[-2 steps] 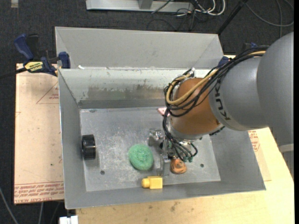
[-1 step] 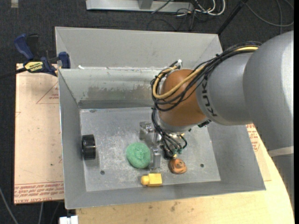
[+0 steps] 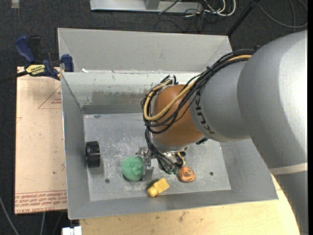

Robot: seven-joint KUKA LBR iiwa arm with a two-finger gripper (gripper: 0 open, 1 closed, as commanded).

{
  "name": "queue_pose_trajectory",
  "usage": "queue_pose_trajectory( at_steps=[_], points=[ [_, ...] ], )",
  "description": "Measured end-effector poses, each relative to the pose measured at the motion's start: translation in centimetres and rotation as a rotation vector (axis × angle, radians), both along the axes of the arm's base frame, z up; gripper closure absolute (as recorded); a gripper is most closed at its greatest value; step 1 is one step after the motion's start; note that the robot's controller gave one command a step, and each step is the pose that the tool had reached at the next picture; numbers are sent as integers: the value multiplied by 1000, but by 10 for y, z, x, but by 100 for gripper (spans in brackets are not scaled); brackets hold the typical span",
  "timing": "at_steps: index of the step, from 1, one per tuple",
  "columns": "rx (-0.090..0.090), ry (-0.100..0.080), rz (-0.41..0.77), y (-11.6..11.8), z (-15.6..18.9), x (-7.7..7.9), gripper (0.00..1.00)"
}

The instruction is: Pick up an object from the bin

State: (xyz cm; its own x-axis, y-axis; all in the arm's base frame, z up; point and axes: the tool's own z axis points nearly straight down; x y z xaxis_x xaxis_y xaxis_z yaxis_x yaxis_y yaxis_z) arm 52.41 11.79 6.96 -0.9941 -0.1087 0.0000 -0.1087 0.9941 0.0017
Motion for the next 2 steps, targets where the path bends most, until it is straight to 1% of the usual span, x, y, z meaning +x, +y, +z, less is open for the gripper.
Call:
queue_pose_trajectory(
  at_steps=[1, 2],
  points=[
    [0, 0, -1, 0, 0, 0, 100],
    [0, -6, 10, -6, 146, 27, 100]
  ],
)
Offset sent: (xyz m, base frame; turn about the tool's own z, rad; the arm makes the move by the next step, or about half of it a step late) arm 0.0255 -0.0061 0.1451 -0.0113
